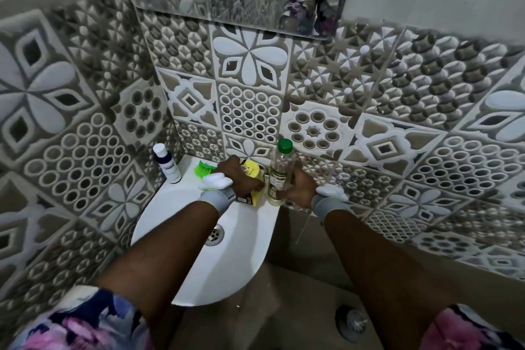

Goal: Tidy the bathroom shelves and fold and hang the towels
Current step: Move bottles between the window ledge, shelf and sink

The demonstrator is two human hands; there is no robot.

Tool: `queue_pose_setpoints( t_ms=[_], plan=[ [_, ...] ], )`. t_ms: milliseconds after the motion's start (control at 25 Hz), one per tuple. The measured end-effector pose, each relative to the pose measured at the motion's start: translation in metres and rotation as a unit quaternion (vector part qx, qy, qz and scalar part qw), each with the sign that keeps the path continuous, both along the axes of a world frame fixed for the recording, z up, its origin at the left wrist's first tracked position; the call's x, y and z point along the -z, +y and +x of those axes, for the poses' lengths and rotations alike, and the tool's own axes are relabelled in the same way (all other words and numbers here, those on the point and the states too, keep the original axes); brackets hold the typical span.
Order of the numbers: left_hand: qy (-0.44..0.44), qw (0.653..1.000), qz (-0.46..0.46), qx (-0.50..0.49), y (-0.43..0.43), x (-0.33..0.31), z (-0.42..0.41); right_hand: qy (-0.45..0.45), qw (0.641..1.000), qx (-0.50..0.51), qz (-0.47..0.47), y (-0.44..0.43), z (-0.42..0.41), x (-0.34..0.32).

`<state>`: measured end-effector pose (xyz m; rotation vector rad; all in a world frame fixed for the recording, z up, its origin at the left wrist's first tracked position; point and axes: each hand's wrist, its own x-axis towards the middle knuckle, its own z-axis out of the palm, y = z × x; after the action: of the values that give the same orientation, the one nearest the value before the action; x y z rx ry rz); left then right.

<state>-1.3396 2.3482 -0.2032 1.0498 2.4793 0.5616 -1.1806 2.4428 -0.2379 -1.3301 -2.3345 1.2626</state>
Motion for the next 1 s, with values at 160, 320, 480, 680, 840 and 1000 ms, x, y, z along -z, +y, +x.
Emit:
queue_pose_setpoints(
  t_ms=[160, 320, 480, 680, 840, 1000],
  plan=[
    [-0.100, 0.992, 0.061, -0.042, -0.016, -0.038, -0.011, 0.025, 0.997, 0.048, -0.048, -0.013, -0.002, 0.007],
    [-0.115, 0.987, 0.097, -0.055, -0.038, -0.059, -0.032, 0.035, 0.997, 0.054, -0.046, -0.017, -0.020, 0.012],
    [-0.146, 0.984, 0.097, -0.034, -0.068, -0.057, -0.050, 0.055, 0.994, 0.090, -0.030, -0.026, -0.034, 0.016],
    [-0.062, 0.994, 0.092, 0.007, -0.082, -0.055, -0.051, 0.051, 0.987, 0.141, -0.049, -0.042, -0.035, 0.016],
    [-0.047, 0.996, 0.069, 0.040, -0.088, -0.048, -0.049, -0.041, 0.979, 0.190, -0.060, -0.034, -0.029, 0.043],
    [-0.030, 0.996, 0.064, 0.055, -0.098, -0.034, -0.043, -0.142, 0.980, 0.084, -0.113, -0.079, -0.033, -0.005]
  ],
)
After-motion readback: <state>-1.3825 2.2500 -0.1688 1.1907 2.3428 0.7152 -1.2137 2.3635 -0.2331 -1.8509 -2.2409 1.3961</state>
